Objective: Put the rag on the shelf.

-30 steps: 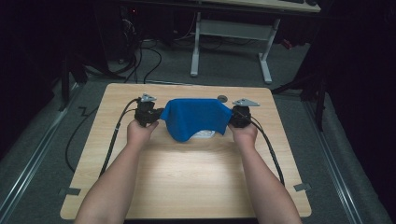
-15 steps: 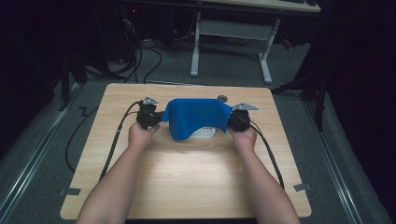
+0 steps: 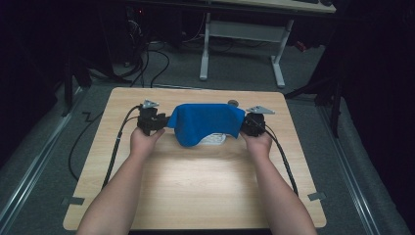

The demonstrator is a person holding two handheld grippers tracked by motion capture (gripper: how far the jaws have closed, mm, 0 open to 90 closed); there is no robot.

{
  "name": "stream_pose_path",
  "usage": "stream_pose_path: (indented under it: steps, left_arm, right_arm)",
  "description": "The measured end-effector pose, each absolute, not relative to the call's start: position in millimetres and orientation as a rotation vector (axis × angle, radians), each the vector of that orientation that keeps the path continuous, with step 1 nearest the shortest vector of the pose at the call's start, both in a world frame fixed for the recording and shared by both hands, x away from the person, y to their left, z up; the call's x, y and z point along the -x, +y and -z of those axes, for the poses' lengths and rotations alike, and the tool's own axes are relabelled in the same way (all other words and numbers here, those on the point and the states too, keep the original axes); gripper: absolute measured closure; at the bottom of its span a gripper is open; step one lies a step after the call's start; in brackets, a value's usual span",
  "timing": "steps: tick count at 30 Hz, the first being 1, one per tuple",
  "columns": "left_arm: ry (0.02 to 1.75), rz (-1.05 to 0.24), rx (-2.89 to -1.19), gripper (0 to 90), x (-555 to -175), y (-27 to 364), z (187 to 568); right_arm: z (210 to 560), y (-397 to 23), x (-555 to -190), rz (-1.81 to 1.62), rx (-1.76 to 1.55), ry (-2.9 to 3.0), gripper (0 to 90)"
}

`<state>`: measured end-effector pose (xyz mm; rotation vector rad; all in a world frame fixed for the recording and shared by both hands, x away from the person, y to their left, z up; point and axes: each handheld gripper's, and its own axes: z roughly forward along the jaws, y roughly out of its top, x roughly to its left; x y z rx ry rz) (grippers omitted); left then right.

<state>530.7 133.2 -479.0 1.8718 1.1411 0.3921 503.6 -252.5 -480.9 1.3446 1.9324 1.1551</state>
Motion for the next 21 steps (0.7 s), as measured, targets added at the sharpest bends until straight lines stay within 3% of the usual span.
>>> stream_pose_path:
  steps: [21]
  left_arm:
    - [1.140,-0.496,-1.801,56.4,-513.0,159.8,446.5]
  right_arm:
    - [440.0,-270.8,-488.1,-1.135,-1.302,1.852,60.8]
